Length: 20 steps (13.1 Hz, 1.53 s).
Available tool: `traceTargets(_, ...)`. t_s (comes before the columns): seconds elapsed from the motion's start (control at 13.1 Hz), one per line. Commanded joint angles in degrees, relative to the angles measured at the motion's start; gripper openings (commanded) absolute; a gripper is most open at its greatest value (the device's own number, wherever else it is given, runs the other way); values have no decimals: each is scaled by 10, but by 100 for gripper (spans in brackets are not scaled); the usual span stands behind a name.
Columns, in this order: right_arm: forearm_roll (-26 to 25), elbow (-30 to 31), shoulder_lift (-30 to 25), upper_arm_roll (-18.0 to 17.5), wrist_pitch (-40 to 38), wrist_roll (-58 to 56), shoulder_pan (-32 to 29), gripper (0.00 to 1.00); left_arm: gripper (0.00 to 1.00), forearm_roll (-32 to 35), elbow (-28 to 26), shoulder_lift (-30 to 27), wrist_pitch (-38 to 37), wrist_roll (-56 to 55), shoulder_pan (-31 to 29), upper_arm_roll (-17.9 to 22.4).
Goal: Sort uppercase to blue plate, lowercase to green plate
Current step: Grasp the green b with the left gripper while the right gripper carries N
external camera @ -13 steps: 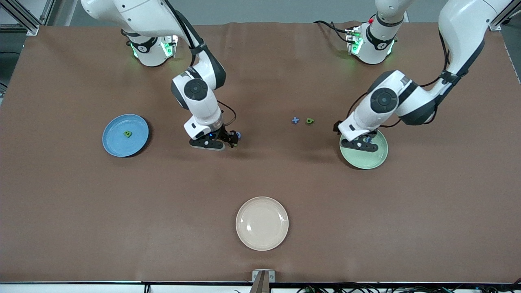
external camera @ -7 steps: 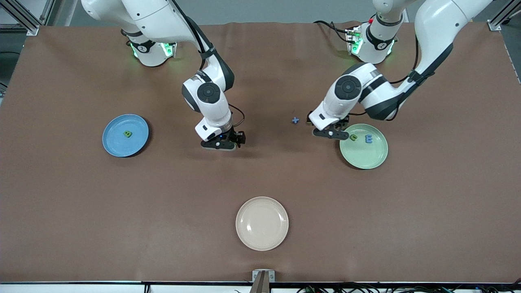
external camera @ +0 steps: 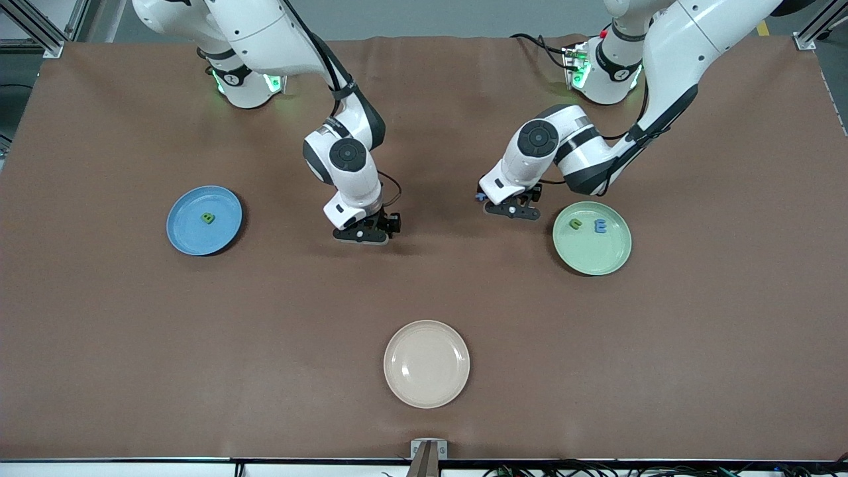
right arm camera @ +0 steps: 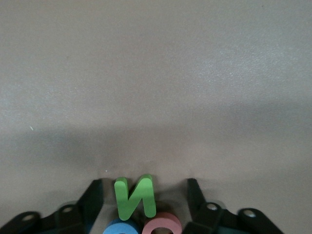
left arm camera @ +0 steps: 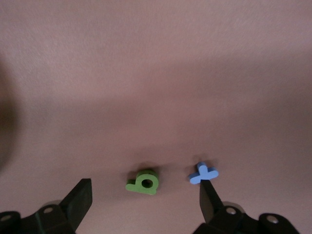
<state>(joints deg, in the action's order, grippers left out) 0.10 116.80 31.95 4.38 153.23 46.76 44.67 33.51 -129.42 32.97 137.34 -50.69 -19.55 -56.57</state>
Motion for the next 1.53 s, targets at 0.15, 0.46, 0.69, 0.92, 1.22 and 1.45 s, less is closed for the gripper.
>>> traceTargets(0.15,-6,-10,6,7,-5,26,9,64,75,31,-33,-1,24,-6,-8,8)
traceTargets(0.46,-6,-7,5,7,-6,29,12,44,71,44,-34,18,24,-6,-3,18)
traceTargets(0.69,-6,-5,4,9,-7,26,4,6,67,44,-31,24,25,-7,-1,19)
traceTargets(0.92,-7,-4,0,14,-25,17,-13,0,66,44,-31,30,32,-7,0,19)
traceTargets(1.22,-8,-3,-55,46,-155,-86,-45,0,55,44,-29,35,32,-7,4,19)
traceTargets(1.45,-8,15,-124,101,-266,-175,-46,0,45,44,-28,40,32,-7,4,19)
